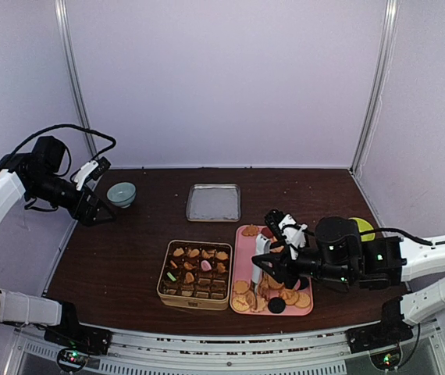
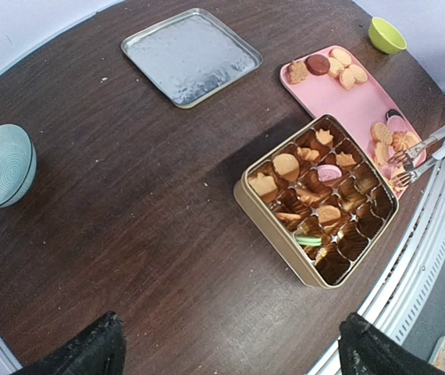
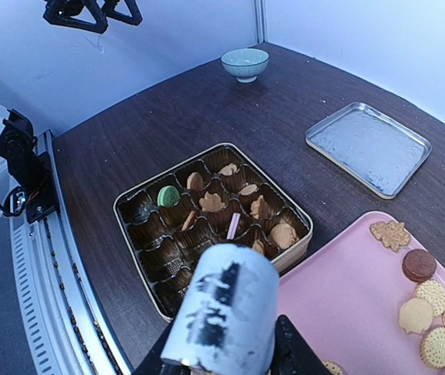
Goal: Pack the cookies
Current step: Pick up the fake cookies from the plate, then place the fake cookies in the empty pocket of the box.
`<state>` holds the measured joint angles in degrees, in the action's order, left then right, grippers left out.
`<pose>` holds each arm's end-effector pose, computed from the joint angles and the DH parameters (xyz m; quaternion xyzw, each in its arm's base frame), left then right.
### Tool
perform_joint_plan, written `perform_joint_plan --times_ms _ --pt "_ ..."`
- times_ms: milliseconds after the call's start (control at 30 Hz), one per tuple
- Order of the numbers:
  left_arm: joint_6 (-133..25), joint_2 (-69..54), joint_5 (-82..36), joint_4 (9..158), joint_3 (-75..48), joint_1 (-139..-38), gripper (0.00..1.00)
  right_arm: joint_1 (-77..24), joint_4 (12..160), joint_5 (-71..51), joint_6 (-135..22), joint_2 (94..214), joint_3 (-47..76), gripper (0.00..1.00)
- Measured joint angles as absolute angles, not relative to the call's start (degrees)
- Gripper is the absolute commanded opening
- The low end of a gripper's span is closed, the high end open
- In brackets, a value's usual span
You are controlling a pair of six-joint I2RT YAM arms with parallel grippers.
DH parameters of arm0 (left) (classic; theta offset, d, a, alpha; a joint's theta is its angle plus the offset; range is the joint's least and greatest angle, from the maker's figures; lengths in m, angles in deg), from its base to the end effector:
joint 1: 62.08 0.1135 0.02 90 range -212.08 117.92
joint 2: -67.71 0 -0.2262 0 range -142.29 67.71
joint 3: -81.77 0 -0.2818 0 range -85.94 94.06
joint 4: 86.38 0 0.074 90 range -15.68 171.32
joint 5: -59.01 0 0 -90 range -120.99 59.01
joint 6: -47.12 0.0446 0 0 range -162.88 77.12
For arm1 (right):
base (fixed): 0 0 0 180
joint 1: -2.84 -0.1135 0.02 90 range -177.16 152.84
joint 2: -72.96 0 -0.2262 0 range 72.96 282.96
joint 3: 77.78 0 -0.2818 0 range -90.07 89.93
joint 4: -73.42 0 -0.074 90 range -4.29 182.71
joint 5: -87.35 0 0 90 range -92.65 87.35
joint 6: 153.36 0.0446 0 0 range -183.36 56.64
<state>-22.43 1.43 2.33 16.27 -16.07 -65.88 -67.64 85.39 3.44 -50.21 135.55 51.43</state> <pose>0.2510 -0.0412 0.2999 0.2641 0.8929 -0.2407 0.2738 0.1047 0.2812 0.2090 -0.3757 0.7478 0.3306 0.4363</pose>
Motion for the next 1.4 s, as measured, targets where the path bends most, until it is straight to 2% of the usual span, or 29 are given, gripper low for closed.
perform_joint_plan --times_ms 200,367,533,867,1067,1400 --pt "-22.41 1.43 2.33 16.07 -16.07 -65.88 0.98 -68.14 84.94 3.92 -50.56 136.03 51.36 0.32" --pt "-22.41 1.43 2.33 15.79 -16.07 -65.88 0.98 -68.16 84.06 4.66 -49.84 135.92 51.38 0.11" --pt "-22.41 1.43 2.33 15.48 -16.07 -65.88 0.98 -68.16 84.00 5.54 -48.99 135.22 51.43 0.00" --pt "-22.41 1.43 2.33 15.26 -16.07 -65.88 0.98 -68.16 86.47 6.41 -48.35 132.16 50.68 0.00" --pt "-22.32 1.43 2.29 15.24 -16.07 -65.88 0.98 -68.16 87.89 6.44 -50.74 132.59 44.69 0.00" --pt "-22.14 1.48 1.33 15.20 -16.07 -65.88 0.98 -68.16 84.39 4.58 -56.48 148.86 29.70 0.00"
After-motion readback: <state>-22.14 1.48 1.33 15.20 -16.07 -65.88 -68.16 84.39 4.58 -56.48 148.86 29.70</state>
